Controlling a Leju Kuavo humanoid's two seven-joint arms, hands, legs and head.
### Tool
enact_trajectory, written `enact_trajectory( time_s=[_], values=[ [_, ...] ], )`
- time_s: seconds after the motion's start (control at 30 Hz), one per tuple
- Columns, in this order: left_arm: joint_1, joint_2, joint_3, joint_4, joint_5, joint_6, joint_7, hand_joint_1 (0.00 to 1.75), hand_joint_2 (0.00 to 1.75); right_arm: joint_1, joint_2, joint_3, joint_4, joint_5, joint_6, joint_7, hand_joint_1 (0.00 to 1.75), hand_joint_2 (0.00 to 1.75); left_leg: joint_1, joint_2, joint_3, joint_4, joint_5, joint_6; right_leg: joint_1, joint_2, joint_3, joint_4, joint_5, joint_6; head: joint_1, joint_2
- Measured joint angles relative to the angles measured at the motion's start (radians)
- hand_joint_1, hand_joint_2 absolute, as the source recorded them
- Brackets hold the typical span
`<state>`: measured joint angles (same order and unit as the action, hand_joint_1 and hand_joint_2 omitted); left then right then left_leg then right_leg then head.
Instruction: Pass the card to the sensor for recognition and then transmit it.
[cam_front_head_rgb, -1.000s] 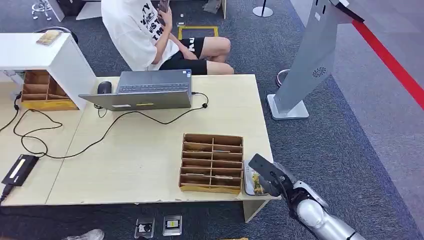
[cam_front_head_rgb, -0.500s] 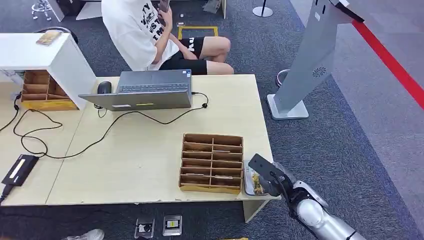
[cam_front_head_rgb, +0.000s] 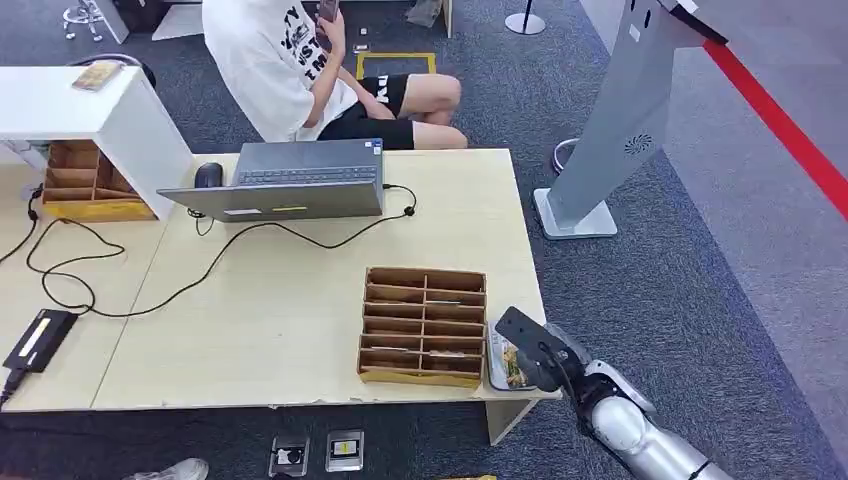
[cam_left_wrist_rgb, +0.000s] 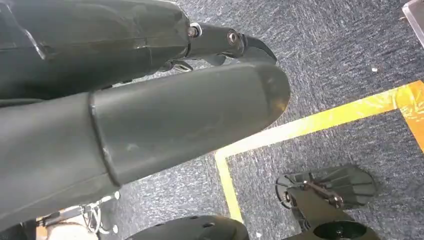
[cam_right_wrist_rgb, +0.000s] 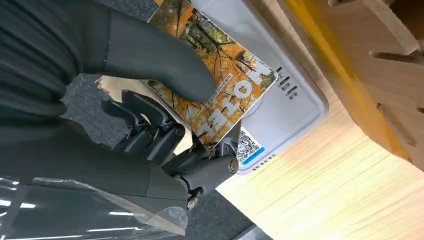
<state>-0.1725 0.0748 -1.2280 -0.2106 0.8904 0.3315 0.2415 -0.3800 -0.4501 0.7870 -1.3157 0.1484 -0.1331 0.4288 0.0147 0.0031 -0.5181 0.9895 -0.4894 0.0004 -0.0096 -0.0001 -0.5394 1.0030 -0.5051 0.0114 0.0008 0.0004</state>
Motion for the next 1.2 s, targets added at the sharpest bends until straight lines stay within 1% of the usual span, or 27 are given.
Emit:
enact_trajectory(
  time_s=[0.63,1.2],
  values=[
    [-0.001,0.0,0.0,0.0,-0.006,-0.004,0.003,0.0,0.0,0.002,0.0,0.0,0.0,-0.015,-0.01,0.0,1.75,1.75,0.0,0.0,0.0,0.0,0.0,0.0,0.0,0.0,0.0,0.0,0.0,0.0,0.0,0.0],
    [-0.001,0.0,0.0,0.0,-0.005,0.006,0.005,0.0,0.0,0.008,0.0,-0.001,0.0,-0.013,-0.011,0.0,1.75,1.75,0.0,0.0,0.0,0.0,0.0,0.0,0.0,0.0,0.0,0.0,0.0,0.0,0.0,0.0]
  ],
)
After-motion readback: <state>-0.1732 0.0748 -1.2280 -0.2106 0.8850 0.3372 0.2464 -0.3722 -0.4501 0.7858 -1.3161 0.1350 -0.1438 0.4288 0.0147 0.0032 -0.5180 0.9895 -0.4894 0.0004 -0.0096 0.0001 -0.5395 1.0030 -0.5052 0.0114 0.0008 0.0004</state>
